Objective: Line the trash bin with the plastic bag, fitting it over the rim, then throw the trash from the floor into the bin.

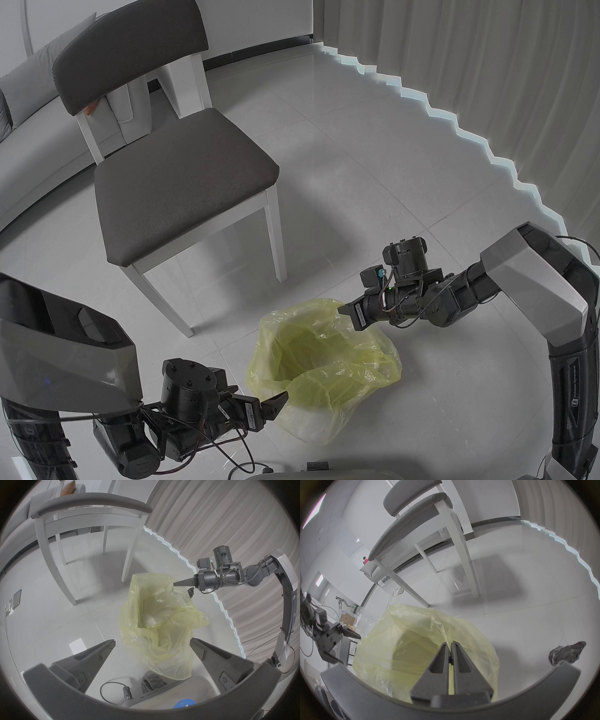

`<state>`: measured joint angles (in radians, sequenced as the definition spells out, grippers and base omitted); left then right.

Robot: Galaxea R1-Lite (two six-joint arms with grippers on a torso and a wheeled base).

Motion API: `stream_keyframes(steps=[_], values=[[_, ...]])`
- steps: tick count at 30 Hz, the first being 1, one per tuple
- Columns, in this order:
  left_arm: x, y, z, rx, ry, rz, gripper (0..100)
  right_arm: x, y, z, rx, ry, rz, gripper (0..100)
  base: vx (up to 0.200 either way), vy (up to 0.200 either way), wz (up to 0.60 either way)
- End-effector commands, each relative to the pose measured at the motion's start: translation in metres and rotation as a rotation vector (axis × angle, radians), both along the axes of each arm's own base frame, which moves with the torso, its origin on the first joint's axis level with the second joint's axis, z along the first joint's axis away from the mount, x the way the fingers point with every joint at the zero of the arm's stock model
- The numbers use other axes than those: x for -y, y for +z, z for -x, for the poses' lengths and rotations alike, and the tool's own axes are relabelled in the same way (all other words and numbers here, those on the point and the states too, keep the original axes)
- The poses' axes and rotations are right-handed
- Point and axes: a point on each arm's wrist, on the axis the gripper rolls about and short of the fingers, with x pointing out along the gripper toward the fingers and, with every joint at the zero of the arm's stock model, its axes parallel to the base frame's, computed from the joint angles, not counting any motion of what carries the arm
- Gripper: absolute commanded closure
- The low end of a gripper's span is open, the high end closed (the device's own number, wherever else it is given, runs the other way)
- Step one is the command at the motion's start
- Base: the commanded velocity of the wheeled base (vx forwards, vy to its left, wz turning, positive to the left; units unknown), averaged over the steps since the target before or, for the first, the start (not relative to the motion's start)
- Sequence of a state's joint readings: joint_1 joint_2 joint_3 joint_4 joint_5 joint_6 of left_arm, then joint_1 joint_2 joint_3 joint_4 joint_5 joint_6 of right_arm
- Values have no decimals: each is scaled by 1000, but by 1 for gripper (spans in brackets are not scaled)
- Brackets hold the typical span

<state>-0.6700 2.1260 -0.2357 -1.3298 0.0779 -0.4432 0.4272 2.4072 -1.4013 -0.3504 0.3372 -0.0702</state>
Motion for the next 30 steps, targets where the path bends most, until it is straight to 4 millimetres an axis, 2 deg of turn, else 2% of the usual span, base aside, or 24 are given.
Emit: stream_keyframes(steps=[1,8,10,11,14,19,30], values=[[-3,0,2,2,3,1,0,6,34,-6,56,-15,-24,100,0,0,0],[-5,0,6,15,4,12,0,17,76,-3,118,-35,-47,100,0,0,0],[-5,0,6,17,4,14,0,19,80,-1,122,-36,-49,100,0,0,0],[-5,0,6,18,7,11,0,21,89,3,137,-35,-54,100,0,0,0],[-5,-1,7,16,7,7,0,21,91,3,143,-35,-55,100,0,0,0],[-4,-3,7,24,12,8,0,17,80,-2,128,-32,-49,100,0,0,0],[-7,-12,6,31,28,9,0,3,26,-37,88,-33,-32,100,0,0,0]])
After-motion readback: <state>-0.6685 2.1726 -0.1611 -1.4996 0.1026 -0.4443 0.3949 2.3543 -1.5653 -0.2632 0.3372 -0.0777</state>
